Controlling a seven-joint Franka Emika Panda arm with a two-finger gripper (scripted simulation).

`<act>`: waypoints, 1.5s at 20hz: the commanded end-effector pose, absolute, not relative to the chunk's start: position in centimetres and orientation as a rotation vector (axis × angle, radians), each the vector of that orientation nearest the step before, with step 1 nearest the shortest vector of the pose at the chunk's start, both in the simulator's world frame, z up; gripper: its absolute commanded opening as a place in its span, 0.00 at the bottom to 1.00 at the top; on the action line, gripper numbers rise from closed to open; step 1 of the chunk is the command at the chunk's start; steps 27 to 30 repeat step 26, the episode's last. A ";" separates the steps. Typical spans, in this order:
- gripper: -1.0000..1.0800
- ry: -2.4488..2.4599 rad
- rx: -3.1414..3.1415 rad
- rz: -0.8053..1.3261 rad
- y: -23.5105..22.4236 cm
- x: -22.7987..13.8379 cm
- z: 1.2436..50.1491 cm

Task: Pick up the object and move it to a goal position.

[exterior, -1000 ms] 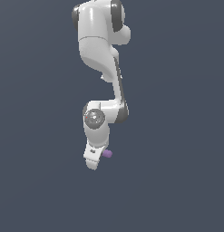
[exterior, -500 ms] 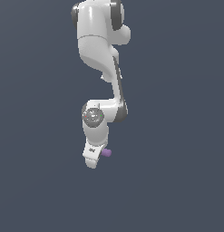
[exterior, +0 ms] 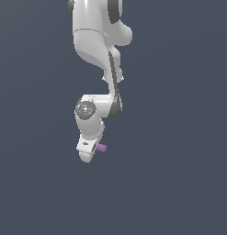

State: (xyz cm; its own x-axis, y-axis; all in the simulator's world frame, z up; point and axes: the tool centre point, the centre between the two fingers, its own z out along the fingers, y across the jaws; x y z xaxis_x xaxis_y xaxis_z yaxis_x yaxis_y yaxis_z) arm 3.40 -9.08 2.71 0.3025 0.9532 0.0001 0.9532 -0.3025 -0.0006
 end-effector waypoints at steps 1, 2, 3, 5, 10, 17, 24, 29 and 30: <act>0.00 -1.854 -2.536 0.000 -10.5 2.0 3.0; 0.00 -1.854 -2.536 0.000 -11.2 1.4 3.2; 0.00 -1.853 -2.537 0.001 -12.0 0.6 3.3; 0.00 -1.853 -2.537 0.001 -13.5 -0.9 3.6; 0.00 -1.853 -2.537 0.001 -17.2 -4.4 4.4; 0.00 -1.853 -2.537 0.001 -21.5 -8.3 5.3; 0.00 -1.854 -2.536 0.000 -23.6 -10.1 5.8; 0.00 -1.854 -2.536 0.000 -23.7 -10.1 5.8; 0.00 -1.854 -2.536 0.000 -23.7 -10.1 5.8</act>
